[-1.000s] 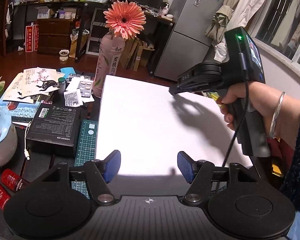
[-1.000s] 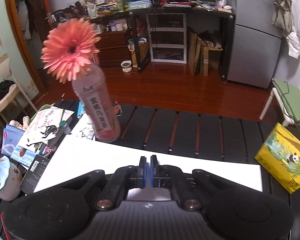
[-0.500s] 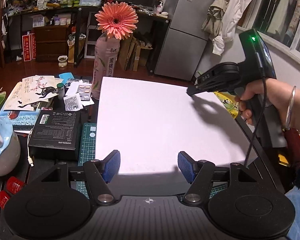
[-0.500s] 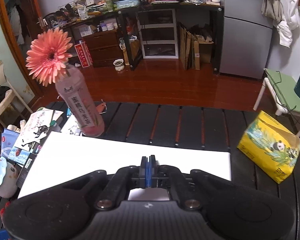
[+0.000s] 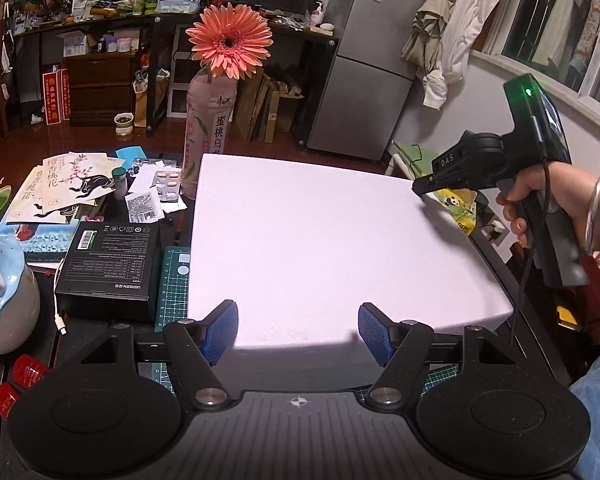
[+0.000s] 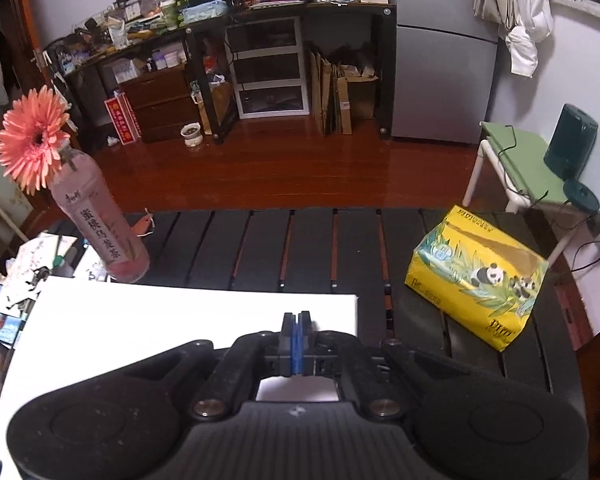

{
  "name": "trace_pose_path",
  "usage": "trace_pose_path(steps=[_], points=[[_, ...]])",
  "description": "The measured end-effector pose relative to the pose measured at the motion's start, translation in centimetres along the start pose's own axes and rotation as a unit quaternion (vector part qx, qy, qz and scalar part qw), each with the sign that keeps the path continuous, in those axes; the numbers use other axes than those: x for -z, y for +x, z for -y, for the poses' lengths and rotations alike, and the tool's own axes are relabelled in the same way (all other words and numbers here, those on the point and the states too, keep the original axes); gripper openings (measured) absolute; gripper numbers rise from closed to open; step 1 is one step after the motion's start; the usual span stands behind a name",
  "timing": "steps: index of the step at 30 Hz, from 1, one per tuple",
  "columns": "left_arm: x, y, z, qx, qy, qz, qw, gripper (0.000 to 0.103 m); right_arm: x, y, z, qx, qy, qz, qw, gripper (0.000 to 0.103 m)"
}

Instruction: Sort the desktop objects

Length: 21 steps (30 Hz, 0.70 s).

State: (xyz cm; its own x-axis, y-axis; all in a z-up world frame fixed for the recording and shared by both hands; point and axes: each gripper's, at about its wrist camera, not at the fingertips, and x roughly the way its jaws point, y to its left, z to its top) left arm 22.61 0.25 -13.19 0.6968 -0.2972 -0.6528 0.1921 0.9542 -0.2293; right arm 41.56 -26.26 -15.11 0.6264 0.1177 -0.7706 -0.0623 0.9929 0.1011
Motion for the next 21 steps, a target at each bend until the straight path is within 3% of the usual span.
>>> trace_pose_path(steps=[3, 21], points=[[0.0, 0.0, 0.0, 0.001, -0.001, 0.000, 1.0000, 0.066, 0.0, 0.1, -0.4, 0.024, -0.014, 0.005, 1.000, 0.000], [0.2, 0.2, 0.5, -0.006, 0.013, 0.003, 0.9999, 0.067, 4.5, -3.3, 0.3, 0.002, 0.021, 0.026, 0.999, 0.000]])
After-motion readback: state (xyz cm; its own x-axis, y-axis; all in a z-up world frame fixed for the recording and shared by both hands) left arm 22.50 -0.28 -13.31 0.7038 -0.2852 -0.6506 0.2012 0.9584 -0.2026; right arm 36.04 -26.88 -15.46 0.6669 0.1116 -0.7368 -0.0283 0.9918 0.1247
